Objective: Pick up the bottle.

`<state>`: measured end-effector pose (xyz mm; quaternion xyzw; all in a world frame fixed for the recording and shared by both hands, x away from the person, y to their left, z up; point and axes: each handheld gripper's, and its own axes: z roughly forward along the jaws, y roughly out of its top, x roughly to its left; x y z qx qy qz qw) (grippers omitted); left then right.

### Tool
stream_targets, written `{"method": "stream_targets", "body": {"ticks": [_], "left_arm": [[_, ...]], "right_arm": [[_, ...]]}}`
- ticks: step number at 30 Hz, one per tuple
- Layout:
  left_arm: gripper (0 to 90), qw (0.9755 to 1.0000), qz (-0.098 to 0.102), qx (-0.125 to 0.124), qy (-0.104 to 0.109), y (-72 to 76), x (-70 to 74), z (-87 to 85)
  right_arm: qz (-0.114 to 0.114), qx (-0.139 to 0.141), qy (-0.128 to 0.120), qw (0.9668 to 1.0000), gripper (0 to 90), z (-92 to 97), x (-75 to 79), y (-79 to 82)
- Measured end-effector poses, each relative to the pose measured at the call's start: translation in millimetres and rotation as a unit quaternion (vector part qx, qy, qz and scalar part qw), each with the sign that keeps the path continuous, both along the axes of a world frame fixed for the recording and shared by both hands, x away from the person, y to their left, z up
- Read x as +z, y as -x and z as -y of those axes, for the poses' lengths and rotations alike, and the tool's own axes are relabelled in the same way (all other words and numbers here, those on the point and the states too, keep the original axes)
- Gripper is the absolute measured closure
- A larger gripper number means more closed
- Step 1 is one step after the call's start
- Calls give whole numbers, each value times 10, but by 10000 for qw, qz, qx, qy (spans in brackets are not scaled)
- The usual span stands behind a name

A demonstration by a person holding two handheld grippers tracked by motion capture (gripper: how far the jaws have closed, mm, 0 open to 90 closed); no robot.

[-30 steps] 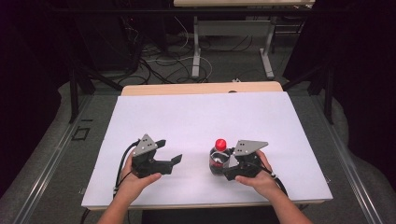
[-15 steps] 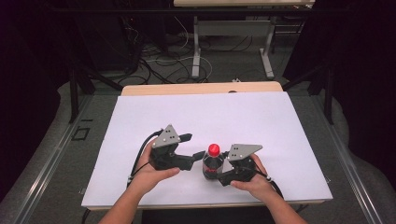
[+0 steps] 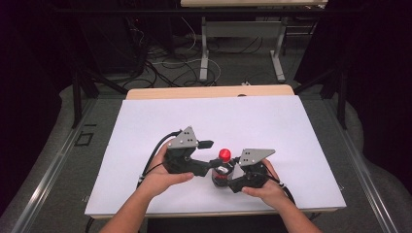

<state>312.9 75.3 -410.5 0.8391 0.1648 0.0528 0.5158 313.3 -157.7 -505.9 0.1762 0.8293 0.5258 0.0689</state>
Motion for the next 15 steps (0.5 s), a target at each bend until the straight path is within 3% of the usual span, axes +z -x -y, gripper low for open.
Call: {"method": "stream_targets", "body": {"ticks": [5, 7, 15], "left_arm": [[496, 9998, -129, -166, -57, -36, 36, 91], [535, 9996, -179, -201, -63, -29, 53, 121], [603, 9982, -353, -478, -84, -65, 63, 161]], "right_arm": [[-54, 117, 65, 9999, 288, -26, 5, 10], [28, 134, -3, 9999, 289, -36, 4, 3], [-125, 398, 82, 9991, 289, -60, 0, 24]]}}
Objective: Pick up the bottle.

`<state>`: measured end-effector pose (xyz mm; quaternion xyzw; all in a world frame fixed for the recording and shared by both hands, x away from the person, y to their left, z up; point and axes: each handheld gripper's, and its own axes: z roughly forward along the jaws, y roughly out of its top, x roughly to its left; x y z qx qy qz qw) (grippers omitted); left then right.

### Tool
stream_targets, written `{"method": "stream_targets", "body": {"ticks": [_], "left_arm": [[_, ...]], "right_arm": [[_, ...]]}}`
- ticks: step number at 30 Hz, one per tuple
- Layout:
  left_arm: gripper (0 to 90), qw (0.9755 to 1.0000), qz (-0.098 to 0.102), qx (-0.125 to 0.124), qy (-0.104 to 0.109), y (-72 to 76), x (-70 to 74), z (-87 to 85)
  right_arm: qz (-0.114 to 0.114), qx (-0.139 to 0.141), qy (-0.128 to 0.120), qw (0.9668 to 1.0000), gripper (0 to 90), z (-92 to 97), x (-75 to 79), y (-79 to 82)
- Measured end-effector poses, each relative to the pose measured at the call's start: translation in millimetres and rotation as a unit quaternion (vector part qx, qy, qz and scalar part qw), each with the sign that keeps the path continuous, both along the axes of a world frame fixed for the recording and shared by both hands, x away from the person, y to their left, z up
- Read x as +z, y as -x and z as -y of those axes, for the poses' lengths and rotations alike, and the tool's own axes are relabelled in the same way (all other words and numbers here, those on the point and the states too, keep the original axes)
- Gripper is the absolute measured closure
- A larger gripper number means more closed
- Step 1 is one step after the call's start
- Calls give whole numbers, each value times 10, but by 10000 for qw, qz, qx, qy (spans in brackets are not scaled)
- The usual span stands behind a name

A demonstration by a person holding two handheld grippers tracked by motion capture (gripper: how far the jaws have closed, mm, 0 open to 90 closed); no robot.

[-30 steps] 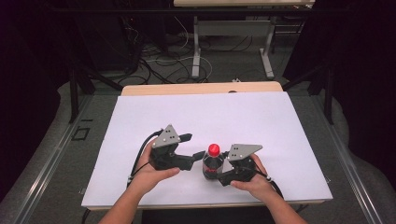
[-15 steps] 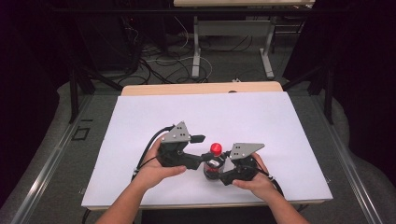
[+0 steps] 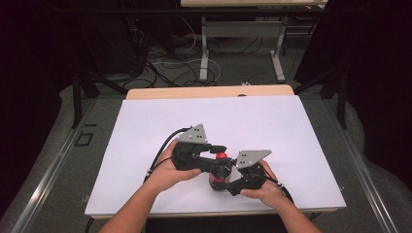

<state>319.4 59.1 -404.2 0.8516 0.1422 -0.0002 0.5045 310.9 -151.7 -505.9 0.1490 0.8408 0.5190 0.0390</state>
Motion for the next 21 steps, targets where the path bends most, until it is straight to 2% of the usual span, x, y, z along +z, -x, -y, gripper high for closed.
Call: {"method": "stream_targets", "body": {"ticks": [2, 9, 11, 16, 19, 21], "left_arm": [[608, 10000, -3, -16, 16, 1, 1, -3], [616, 9999, 50, 61, 108, 11, 7, -15], [617, 9998, 95, 110, 108, 16, 7, -7], [619, 9995, 158, 267, 93, 42, 5, 17], [619, 9983, 215, 534, 52, 62, 5, 44], [619, 9970, 277, 718, 20, 87, 3, 68]], "right_arm": [[-30, 54, 1, 10000, 290, -1, -2, 6], [33, -55, -134, 9999, 291, -1, 8, 4], [38, -33, -114, 9999, 292, 5, 14, 0], [48, -178, -96, 9998, 293, 5, 16, 0], [68, -274, -60, 9996, 293, 3, 19, -13], [4, -390, -53, 9992, 292, 3, 21, -8]]}}
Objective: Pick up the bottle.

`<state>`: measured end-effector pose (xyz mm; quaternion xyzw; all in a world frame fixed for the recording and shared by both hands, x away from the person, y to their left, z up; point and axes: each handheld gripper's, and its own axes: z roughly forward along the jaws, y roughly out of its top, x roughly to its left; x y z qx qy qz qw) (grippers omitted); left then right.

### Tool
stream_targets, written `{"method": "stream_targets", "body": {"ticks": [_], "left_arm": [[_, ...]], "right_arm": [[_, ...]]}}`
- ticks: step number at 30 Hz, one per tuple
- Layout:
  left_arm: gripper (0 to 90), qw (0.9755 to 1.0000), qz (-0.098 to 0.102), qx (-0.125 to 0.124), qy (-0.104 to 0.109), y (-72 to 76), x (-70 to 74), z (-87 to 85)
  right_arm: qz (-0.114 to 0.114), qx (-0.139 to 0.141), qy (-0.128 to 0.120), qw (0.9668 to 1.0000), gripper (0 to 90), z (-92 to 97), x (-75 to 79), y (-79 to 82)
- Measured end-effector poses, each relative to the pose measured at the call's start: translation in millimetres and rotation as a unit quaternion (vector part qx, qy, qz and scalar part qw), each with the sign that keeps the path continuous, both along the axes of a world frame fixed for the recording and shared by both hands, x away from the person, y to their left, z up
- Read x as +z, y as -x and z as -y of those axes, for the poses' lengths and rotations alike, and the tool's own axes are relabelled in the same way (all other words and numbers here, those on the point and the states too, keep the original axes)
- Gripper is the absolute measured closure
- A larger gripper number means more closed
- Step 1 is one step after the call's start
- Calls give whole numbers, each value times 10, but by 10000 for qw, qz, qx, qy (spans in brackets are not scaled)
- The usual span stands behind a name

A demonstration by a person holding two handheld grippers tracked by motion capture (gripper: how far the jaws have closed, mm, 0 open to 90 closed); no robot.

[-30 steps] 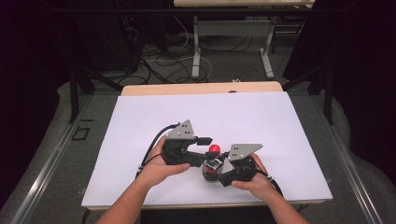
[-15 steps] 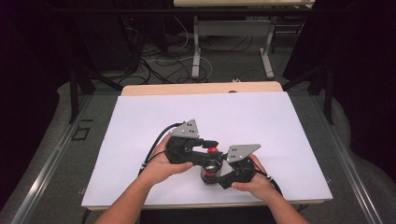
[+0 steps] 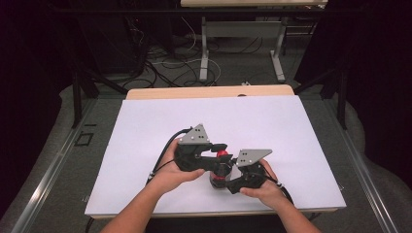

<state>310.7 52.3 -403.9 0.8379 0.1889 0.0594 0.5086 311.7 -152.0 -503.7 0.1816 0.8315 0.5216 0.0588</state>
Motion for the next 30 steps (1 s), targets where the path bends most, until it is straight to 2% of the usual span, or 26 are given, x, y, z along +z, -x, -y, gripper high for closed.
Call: {"method": "stream_targets", "body": {"ticks": [1, 3, 4, 6, 7, 8, 9, 10, 11, 14, 15, 17, 21, 23, 24, 26, 30], "left_arm": [[619, 9999, 95, 104, -49, 10, 1, 9], [619, 9993, 88, 351, -37, 56, -6, 44], [620, 9988, 150, 461, -25, 64, -12, 58], [620, 9975, 140, 690, -3, 79, -15, 80], [620, 9969, 146, 776, -4, 83, -14, 88], [620, 9969, 146, 776, -4, 83, -14, 88], [620, 9959, 151, 888, 27, 92, -19, 99], [620, 9938, 166, 1096, 19, 117, -25, 123], [620, 9926, 192, 1202, 46, 133, -31, 142], [620, 9894, 230, 1435, 49, 149, -37, 177], [620, 9894, 230, 1435, 49, 149, -37, 177], [620, 9851, 210, 1709, 35, 156, -36, 211], [620, 9804, 164, 1963, -35, 170, -42, 282], [619, 9799, 137, 1991, -40, 158, -40, 290], [619, 9795, 115, 2013, -34, 158, -37, 298], [618, 9795, 106, 2012, -50, 157, -31, 301], [600, 9842, 29, 1768, -52, 134, 13, 276]], "right_arm": [[4, -54, 15, 10000, 292, -4, 2, -1], [21, -212, 59, 9998, 292, -17, 6, 7], [37, -287, 63, 9996, 292, -25, 8, 6], [-37, -522, 77, 9986, 292, -45, 15, 25], [-108, -548, 161, 9983, 291, -44, 27, 30], [-81, -668, 114, 9977, 291, -60, 24, 37], [-50, -786, 123, 9968, 291, -67, 23, 41], [12, -869, 150, 9961, 291, -78, 22, 46], [72, -978, 200, 9950, 291, -86, 24, 50], [5, -1287, 212, 9915, 291, -116, 28, 81], [14, -1350, 233, 9906, 290, -121, 29, 85], [18, -1500, 255, 9884, 291, -136, 30, 93], [-37, -1678, 316, 9853, 290, -163, 23, 88], [-101, -1700, 352, 9848, 291, -163, 21, 87], [-52, -1739, 340, 9842, 290, -166, 16, 84], [-121, -1697, 370, 9847, 290, -155, 26, 80], [-118, -1545, 207, 9877, 289, -136, 30, 75]]}}
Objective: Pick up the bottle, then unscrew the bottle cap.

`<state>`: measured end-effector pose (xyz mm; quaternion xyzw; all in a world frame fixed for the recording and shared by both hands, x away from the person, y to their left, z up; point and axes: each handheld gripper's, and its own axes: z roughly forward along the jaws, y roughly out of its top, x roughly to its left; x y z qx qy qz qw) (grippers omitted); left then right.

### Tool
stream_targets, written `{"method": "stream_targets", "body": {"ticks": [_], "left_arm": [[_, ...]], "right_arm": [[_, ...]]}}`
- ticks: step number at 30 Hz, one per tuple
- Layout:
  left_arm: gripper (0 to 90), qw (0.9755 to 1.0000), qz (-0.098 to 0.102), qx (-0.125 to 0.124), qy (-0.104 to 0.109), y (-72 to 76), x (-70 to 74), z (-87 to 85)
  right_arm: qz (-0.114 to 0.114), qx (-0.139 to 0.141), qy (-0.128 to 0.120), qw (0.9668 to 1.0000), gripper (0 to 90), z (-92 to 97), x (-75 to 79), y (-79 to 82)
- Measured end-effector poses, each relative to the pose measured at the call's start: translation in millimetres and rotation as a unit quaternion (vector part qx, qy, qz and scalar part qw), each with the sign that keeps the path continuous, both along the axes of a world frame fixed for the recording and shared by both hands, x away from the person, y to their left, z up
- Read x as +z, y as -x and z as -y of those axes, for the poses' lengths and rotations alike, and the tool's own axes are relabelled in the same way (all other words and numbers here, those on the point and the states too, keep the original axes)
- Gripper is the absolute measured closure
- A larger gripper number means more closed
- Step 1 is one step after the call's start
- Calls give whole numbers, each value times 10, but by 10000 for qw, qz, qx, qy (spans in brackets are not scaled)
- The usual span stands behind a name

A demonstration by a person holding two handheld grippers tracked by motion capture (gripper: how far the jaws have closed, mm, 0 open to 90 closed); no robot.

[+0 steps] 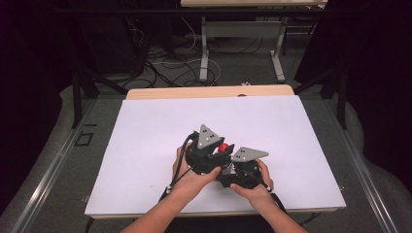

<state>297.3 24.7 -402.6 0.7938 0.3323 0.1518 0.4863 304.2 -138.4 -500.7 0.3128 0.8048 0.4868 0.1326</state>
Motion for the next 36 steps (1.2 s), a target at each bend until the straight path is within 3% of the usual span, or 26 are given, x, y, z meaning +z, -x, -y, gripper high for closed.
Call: {"method": "stream_targets", "body": {"ticks": [2, 6, 7, 10, 12, 16, 18, 21, 22, 24, 25, 33, 36], "left_arm": [[532, 9994, -110, -306, 115, -31, 25, -44], [438, 9976, -22, -659, 220, -74, 113, -171], [419, 9965, -54, -783, 304, -89, 134, -209], [377, 9897, -185, -1371, 375, -148, 184, -329], [358, 9838, -314, -1725, 375, -175, 186, -381], [376, 9742, -265, -2227, 271, -190, 154, -436], [404, 9665, -341, -2523, 339, -186, 136, -448], [482, 9615, -463, -2683, 366, -208, 100, -451], [502, 9586, -512, -2773, 396, -217, 85, -450], [501, 9572, -544, -2811, 430, -220, 71, -445], [501, 9546, -546, -2895, 440, -225, 50, -437], [607, 9559, -551, -2856, 398, -234, 41, -442], [612, 9598, -433, -2754, 329, -204, 48, -428]], "right_arm": [[48, 197, 9, 9998, 289, 10, 17, 2], [2, 489, -140, 9987, 289, 16, 42, 21], [96, 552, -100, 9984, 289, 18, 42, 18], [12, 776, -195, 9968, 289, 25, 49, 21], [28, 1012, -155, 9947, 289, 41, 57, 7], [91, 1343, -199, 9907, 289, 49, 64, 6], [-1, 1542, -132, 9880, 289, 62, 79, 14], [41, 1707, -190, 9851, 289, 59, 70, 17], [45, 1759, -196, 9842, 289, 56, 66, 17], [72, 1930, -188, 9810, 289, 47, 65, 13], [37, 1909, -220, 9814, 289, 45, 63, 27], [54, 1993, -234, 9796, 289, 50, 60, 36], [72, 1972, -227, 9801, 290, 52, 61, 38]]}}
